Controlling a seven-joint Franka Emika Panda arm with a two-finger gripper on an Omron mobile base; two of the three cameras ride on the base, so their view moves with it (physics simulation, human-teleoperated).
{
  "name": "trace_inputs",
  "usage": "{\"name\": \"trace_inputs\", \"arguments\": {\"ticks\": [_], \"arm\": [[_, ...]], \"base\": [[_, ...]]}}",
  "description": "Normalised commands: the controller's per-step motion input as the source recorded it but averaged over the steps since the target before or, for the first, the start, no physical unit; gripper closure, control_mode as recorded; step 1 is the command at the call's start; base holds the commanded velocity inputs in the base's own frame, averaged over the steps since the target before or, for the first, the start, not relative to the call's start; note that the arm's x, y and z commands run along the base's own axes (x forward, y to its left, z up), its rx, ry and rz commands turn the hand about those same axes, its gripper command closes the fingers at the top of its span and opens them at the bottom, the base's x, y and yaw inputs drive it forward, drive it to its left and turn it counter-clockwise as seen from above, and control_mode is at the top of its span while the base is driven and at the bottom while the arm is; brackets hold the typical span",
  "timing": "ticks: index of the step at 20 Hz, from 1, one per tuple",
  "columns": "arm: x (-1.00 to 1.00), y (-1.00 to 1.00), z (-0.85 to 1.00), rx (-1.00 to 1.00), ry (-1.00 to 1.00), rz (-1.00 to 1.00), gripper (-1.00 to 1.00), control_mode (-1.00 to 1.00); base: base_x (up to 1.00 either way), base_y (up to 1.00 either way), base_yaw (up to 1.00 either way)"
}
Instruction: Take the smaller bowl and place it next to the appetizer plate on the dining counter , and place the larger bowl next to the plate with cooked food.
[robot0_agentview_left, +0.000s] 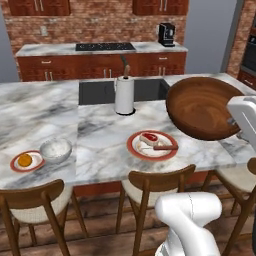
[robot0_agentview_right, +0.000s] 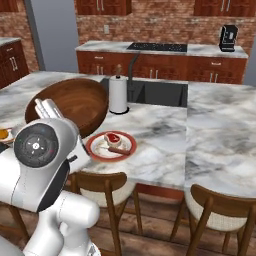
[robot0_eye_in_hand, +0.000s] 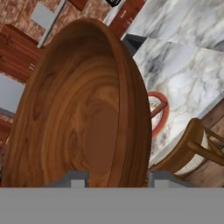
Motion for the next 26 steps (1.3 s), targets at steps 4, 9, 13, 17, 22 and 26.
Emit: {"name": "trace_inputs", "arguments": {"ticks": [4,9,13,17,22,26], "arm": [[0.0,0.0,0.0,0.0,0.0,0.0,1.0,1.0],[0.0,0.0,0.0,0.0,0.0,0.0,1.0,1.0],[0.0,0.0,0.0,0.0,0.0,0.0,1.0,1.0],[0.17,-0.25,-0.01,0.01,0.03,-0.1,1.0,-1.0],[0.56,-0.91,-0.15,0.07,0.13,-0.04,1.0,-1.0],[0.36,-1.0,-0.37,0.13,0.09,0.08,1.0,-1.0]], "base": [[0.95,-0.62,0.03],[0.83,-0.41,0.07],[0.6,-0.4,0.0],[0.26,-0.22,-0.02],[0.0,0.0,0.0],[0.0,0.0,0.0]]}}
